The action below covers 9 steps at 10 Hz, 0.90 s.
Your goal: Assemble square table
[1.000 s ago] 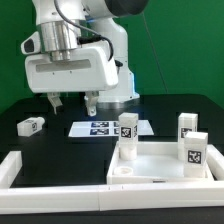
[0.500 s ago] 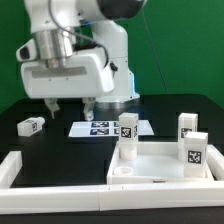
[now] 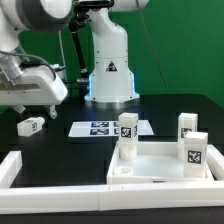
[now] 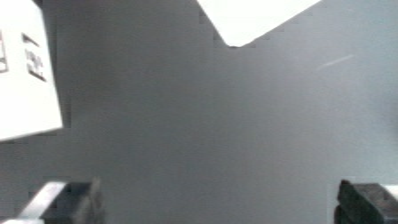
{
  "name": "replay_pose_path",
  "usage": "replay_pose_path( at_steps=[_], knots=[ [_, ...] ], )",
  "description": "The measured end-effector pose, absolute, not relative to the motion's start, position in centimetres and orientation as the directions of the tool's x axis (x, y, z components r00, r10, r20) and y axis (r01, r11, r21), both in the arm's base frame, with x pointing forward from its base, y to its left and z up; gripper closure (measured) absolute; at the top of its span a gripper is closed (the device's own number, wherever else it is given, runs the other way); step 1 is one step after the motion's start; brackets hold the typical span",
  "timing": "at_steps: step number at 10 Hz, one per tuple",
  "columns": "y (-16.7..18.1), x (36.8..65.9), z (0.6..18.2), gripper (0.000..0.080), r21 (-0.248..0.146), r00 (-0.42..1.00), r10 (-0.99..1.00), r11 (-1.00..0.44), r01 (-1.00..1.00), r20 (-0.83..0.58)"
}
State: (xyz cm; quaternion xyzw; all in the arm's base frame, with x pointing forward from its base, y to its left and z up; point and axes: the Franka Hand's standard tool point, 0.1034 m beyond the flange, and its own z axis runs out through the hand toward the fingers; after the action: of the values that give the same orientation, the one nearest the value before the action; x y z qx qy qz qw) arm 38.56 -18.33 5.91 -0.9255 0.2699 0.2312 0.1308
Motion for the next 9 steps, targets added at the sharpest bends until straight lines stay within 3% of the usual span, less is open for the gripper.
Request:
replay_pose_path(
  at_steps=[2, 6, 7, 9],
  knots=[
    [-18.2, 38.6, 5.7, 0.0151, -0.120, 0.706, -0.405, -0.815, -0.566, -0.580],
    [-21.9, 35.4, 4.2, 0.0151, -0.144, 0.751, -0.300, -0.875, -0.462, -0.588],
    [-22.4, 35.1, 4.0, 0.0151, -0.162, 0.765, -0.276, -0.882, -0.442, -0.583],
    [-22.3, 35.1, 4.0, 0.0151, -0.160, 0.762, -0.279, -0.881, -0.445, -0.584]
  ],
)
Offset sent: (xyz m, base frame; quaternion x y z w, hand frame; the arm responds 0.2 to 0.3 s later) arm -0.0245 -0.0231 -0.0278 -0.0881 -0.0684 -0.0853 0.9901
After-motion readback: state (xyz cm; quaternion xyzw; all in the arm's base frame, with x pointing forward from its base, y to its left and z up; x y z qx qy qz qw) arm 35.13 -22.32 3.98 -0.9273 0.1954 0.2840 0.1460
